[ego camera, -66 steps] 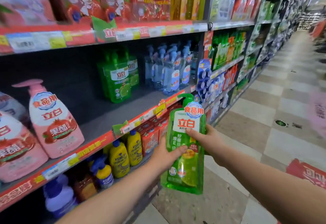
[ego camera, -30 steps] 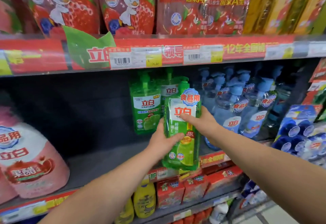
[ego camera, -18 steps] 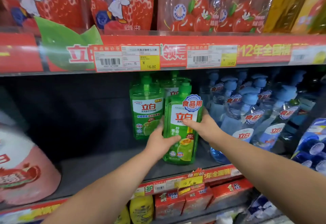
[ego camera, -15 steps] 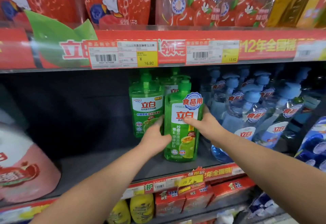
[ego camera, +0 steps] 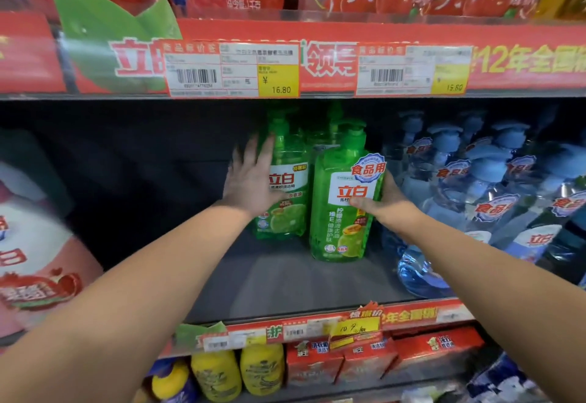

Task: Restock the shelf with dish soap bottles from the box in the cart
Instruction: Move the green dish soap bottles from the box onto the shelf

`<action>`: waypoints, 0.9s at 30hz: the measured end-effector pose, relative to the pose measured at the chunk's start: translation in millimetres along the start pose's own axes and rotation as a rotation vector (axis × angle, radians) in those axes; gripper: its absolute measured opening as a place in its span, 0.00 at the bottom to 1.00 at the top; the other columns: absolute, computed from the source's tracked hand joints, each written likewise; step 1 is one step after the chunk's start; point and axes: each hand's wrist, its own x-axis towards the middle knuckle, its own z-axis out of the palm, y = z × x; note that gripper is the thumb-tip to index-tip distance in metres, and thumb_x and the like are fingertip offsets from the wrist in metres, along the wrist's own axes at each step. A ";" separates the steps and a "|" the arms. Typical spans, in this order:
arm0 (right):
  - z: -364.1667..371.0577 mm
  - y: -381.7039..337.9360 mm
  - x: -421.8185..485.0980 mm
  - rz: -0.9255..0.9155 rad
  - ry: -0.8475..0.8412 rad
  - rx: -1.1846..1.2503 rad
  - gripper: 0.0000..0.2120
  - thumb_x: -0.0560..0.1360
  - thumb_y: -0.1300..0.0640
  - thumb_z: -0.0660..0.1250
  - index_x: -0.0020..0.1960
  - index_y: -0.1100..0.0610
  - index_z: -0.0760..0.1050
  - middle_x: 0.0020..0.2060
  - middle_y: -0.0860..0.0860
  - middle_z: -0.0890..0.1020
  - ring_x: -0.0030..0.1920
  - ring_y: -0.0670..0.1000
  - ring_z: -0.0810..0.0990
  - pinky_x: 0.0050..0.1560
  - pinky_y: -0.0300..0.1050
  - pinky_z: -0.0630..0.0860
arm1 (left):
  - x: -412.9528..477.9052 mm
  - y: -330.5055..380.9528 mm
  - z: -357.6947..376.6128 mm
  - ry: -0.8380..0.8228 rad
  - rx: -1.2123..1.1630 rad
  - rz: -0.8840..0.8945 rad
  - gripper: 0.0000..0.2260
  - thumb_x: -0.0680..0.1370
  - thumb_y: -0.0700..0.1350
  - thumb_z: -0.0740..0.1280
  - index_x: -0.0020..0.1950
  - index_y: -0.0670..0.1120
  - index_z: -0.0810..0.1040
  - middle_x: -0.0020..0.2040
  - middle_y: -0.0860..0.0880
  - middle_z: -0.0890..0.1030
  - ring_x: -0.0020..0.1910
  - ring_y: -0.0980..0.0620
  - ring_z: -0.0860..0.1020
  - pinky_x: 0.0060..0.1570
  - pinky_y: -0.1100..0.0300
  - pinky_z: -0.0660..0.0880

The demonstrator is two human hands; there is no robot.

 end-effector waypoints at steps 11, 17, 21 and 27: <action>1.7 2.6 35.5 -0.008 0.087 -0.070 0.36 0.69 0.54 0.75 0.72 0.53 0.62 0.63 0.52 0.77 0.58 0.49 0.74 0.57 0.43 0.64 | -1.8 -2.0 7.4 0.060 -0.122 0.005 0.41 0.73 0.43 0.71 0.76 0.53 0.46 0.77 0.44 0.48 0.72 0.36 0.60 0.65 0.43 0.65; 10.0 2.0 45.9 -0.024 0.071 0.040 0.32 0.71 0.59 0.74 0.70 0.56 0.63 0.51 0.48 0.78 0.50 0.46 0.75 0.51 0.40 0.69 | -1.2 -2.7 9.0 0.077 -0.125 0.012 0.40 0.73 0.43 0.71 0.76 0.52 0.49 0.77 0.44 0.49 0.72 0.37 0.60 0.64 0.43 0.66; 14.3 3.3 50.2 -0.051 0.080 0.039 0.28 0.71 0.60 0.73 0.68 0.56 0.66 0.49 0.46 0.79 0.51 0.48 0.77 0.50 0.40 0.70 | -1.4 -2.4 9.8 0.080 -0.140 0.005 0.40 0.72 0.43 0.71 0.76 0.52 0.49 0.77 0.45 0.49 0.72 0.38 0.60 0.64 0.43 0.67; 17.5 0.2 50.6 -0.033 0.096 0.005 0.28 0.71 0.60 0.73 0.68 0.57 0.66 0.54 0.50 0.80 0.53 0.49 0.77 0.56 0.44 0.71 | -1.6 1.4 10.8 0.090 -0.093 0.013 0.40 0.73 0.44 0.70 0.76 0.50 0.48 0.77 0.44 0.49 0.71 0.38 0.60 0.62 0.45 0.68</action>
